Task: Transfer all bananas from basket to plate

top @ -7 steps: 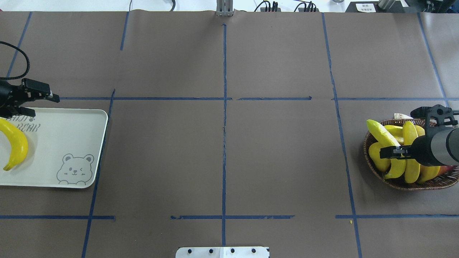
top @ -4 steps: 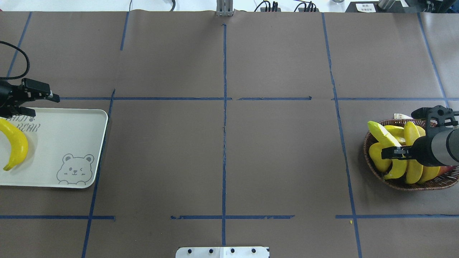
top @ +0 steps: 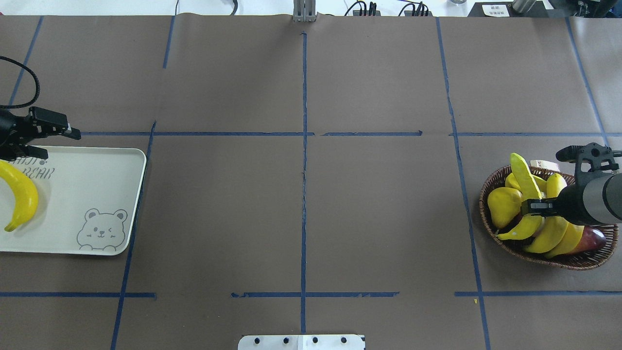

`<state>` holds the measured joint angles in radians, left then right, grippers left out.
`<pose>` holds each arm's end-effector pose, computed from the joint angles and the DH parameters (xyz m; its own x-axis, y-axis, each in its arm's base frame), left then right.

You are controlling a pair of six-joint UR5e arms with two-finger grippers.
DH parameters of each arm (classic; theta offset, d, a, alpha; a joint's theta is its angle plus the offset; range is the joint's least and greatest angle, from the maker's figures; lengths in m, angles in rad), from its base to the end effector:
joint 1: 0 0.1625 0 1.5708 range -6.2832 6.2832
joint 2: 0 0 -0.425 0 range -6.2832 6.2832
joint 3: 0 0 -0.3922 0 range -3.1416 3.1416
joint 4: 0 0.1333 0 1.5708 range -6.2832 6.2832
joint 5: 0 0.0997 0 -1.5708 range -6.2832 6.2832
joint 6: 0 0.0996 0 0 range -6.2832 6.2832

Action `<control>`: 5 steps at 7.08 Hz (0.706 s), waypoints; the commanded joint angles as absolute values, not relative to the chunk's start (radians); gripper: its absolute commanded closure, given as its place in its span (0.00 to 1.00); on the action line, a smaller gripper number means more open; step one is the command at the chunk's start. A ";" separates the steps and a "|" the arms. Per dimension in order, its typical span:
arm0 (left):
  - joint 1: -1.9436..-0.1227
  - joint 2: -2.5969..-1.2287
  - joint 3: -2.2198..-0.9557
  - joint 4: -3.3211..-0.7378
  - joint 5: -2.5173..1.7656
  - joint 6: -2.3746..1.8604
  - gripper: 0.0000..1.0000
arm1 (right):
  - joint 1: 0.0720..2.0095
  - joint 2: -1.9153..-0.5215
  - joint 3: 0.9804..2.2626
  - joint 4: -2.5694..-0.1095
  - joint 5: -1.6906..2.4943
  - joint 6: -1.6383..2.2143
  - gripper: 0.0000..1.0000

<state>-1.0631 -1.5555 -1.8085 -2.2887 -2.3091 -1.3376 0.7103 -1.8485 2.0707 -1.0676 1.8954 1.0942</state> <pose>0.1824 -0.4642 0.4638 0.3671 -0.3084 -0.8776 0.3054 0.9311 -0.1994 -0.2395 -0.3399 0.4893 0.7140 0.0406 0.6990 -0.1463 0.9849 0.0923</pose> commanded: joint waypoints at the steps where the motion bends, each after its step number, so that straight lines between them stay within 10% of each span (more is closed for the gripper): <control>1: -1.063 -1.557 -1.809 -2.289 -2.310 -1.338 0.00 | 0.748 -1.850 2.072 -1.068 1.937 1.089 0.99; 5: -1.063 -1.557 -1.809 -2.289 -2.310 -1.338 0.00 | 0.932 -1.783 2.077 -1.065 2.222 1.083 0.99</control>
